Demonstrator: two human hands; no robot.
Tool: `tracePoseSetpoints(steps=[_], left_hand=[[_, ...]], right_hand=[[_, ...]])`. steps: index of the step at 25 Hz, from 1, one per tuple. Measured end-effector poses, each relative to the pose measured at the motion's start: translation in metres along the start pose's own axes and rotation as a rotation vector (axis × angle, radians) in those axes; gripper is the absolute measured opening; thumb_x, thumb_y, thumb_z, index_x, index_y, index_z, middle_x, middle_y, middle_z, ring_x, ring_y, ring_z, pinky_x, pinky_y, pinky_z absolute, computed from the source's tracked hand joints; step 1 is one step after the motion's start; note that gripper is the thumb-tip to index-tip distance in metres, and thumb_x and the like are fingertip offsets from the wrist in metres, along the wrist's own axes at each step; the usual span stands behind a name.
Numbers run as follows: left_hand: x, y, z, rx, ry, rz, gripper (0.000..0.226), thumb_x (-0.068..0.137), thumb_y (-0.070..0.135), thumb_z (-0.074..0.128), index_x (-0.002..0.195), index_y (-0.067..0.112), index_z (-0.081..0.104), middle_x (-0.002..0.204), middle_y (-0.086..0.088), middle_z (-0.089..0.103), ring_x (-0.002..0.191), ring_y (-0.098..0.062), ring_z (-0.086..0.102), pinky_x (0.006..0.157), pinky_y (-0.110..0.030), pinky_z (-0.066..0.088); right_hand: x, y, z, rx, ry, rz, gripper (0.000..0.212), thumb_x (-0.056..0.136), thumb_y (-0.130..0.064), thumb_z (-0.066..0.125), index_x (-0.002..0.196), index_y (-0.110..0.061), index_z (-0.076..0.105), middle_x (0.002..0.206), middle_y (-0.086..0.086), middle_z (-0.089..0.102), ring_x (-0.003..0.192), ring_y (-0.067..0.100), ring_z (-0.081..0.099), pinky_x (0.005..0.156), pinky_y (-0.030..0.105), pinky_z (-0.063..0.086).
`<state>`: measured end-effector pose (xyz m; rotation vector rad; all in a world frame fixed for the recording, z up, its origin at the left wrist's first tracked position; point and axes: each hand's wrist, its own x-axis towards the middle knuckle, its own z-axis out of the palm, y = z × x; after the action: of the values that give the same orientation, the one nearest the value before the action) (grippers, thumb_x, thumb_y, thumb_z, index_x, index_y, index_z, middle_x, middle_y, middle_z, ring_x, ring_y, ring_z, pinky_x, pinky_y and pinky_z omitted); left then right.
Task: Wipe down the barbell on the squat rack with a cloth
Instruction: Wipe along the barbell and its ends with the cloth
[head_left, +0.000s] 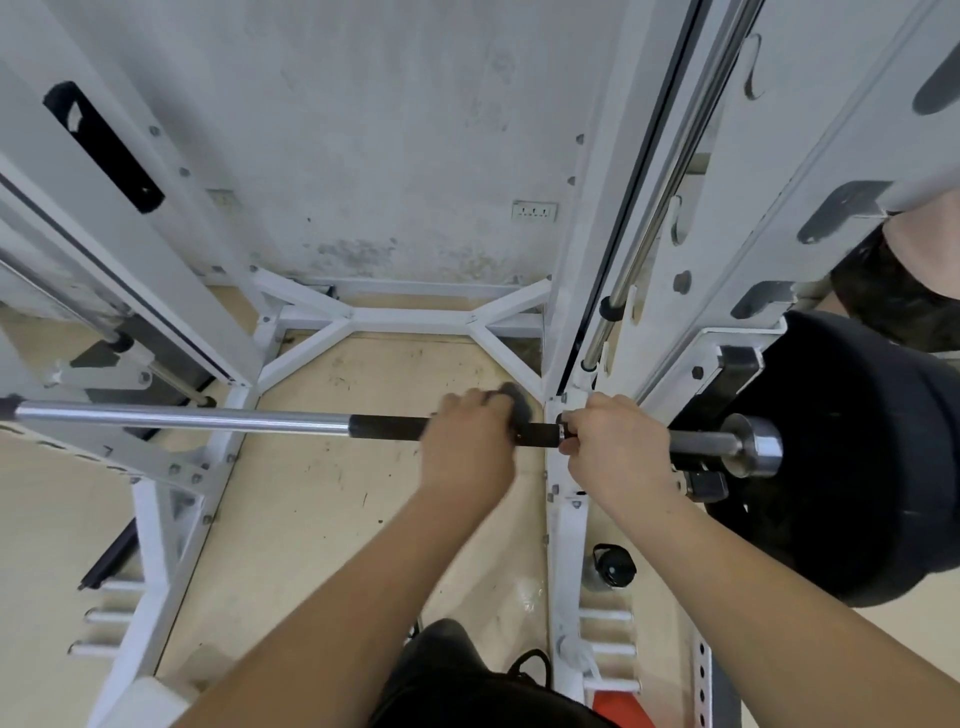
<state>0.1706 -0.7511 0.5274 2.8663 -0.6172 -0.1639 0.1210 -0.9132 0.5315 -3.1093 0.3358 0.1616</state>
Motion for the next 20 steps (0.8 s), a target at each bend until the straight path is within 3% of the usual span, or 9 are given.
tracePoseSetpoints(steps=[3,6,9,11,13,16,18,20], left_hand=[[0.002,0.018,0.011,-0.061,-0.038,0.239,0.026,0.095,0.024,0.059,0.121,0.02,0.061,0.111,-0.006,0.06,0.106,-0.03,0.055,0.085,-0.043,0.05],[-0.001,-0.034,-0.014,-0.095,-0.098,0.121,0.034,0.095,0.026,0.063,0.128,0.023,0.061,0.115,-0.004,0.059,0.111,-0.027,0.051,0.087,-0.046,0.054],[-0.013,-0.092,-0.02,-0.04,0.031,-0.106,0.026,0.095,0.018,0.059,0.121,0.019,0.063,0.106,-0.005,0.06,0.102,-0.028,0.053,0.079,-0.039,0.05],[-0.021,-0.08,-0.011,0.045,0.138,-0.198,0.023,0.094,0.014,0.057,0.117,0.016,0.06,0.108,-0.006,0.06,0.101,-0.029,0.052,0.075,-0.036,0.046],[-0.039,-0.041,0.006,0.02,0.162,-0.105,0.025,0.09,0.011,0.062,0.115,0.016,0.061,0.111,-0.008,0.062,0.102,-0.031,0.054,0.078,-0.037,0.045],[-0.07,-0.016,0.029,-0.391,0.17,0.002,0.028,0.093,0.015,0.065,0.12,0.019,0.065,0.111,-0.002,0.067,0.099,-0.022,0.062,0.079,-0.032,0.05],[-0.093,-0.028,0.034,-0.77,0.114,-0.228,0.024,0.096,0.019,0.064,0.12,0.023,0.068,0.108,0.008,0.073,0.095,-0.008,0.068,0.082,-0.026,0.053],[-0.106,-0.046,0.038,-1.161,0.131,-0.621,0.016,0.098,0.019,0.064,0.112,0.021,0.071,0.094,0.004,0.078,0.086,-0.011,0.074,0.078,-0.03,0.059]], right_hand=[[0.005,-0.006,-0.006,-0.043,-0.031,0.032,0.014,0.093,-0.03,0.064,0.101,-0.02,0.071,0.091,-0.001,0.05,0.1,0.023,0.055,0.063,0.033,0.037],[0.007,-0.011,-0.009,-0.071,-0.058,0.042,0.013,0.094,-0.026,0.064,0.101,-0.017,0.07,0.086,0.0,0.045,0.096,0.024,0.056,0.064,0.033,0.041],[0.005,-0.014,-0.008,-0.072,-0.067,0.032,0.012,0.094,-0.022,0.062,0.101,-0.015,0.069,0.088,-0.001,0.044,0.097,0.022,0.056,0.064,0.033,0.044],[0.004,-0.017,-0.007,-0.083,-0.074,0.033,0.012,0.092,-0.017,0.062,0.102,-0.015,0.068,0.089,0.0,0.044,0.099,0.022,0.055,0.064,0.033,0.044],[0.004,-0.02,-0.007,-0.097,-0.091,0.019,0.013,0.09,-0.014,0.063,0.102,-0.014,0.068,0.091,0.003,0.047,0.099,0.024,0.054,0.065,0.034,0.045],[0.004,-0.022,-0.01,-0.124,-0.111,0.007,0.014,0.089,-0.015,0.063,0.102,-0.014,0.067,0.089,0.004,0.044,0.095,0.024,0.052,0.065,0.035,0.044],[0.004,-0.022,-0.011,-0.128,-0.132,0.014,0.015,0.088,-0.014,0.062,0.102,-0.013,0.067,0.089,0.004,0.043,0.089,0.022,0.045,0.066,0.034,0.042],[0.003,-0.023,-0.012,-0.136,-0.138,0.013,0.017,0.087,-0.013,0.061,0.102,-0.013,0.066,0.091,0.004,0.043,0.086,0.022,0.039,0.066,0.034,0.042]])
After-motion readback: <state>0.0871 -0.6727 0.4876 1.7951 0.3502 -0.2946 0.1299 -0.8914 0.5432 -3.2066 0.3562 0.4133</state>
